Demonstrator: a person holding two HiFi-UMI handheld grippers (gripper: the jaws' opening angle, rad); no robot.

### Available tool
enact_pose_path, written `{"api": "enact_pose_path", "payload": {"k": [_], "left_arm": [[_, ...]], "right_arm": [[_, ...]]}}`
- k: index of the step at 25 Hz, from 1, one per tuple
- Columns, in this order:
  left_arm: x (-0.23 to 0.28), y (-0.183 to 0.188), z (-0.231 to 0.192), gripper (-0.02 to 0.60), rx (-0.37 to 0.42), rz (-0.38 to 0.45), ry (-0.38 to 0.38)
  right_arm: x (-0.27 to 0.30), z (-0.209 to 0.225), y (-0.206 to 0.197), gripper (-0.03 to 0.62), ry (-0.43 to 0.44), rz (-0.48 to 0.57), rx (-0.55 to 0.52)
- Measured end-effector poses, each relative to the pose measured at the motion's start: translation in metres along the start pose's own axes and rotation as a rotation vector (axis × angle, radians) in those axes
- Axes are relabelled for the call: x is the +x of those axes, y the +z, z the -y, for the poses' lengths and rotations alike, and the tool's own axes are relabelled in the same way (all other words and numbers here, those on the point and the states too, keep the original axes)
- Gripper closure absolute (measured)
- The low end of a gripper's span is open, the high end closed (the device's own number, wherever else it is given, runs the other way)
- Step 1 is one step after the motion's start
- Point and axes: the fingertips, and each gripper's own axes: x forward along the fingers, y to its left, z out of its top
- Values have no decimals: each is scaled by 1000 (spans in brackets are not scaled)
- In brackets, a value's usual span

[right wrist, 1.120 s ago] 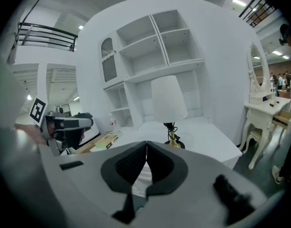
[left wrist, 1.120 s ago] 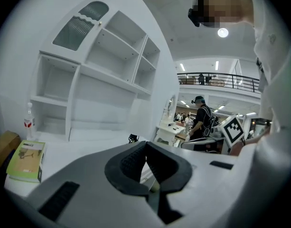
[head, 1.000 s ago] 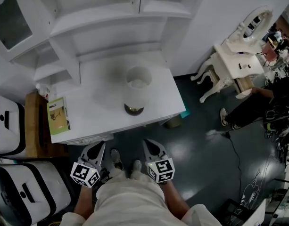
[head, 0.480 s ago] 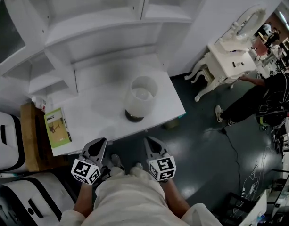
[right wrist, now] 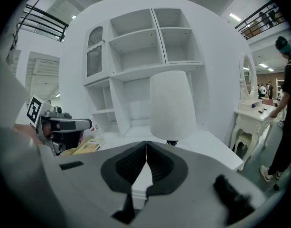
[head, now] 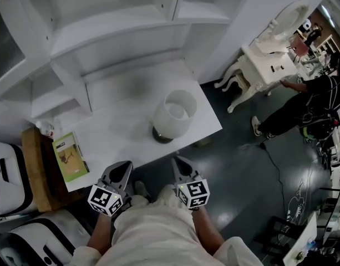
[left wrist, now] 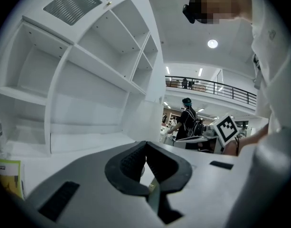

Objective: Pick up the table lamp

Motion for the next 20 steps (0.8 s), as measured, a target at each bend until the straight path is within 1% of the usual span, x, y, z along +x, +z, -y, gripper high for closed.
{"api": "enact_pose_path", "payload": {"k": [6,11,14,20], "left_arm": [[4,-5,-8,572,-21,-11,-33],[14,-7,-13,572,-37,-16,-25],[23,-8,-12,572,-31,-22,-24],[36,-17,-11,572,-45,-29,0]], "right_arm": [[18,-4,-6,582,7,-23,6],[26,3,-8,582,16,-34,6],[32,13,-12,582,21,-43,5],[42,27,-23,582,36,-56,-10]]}}
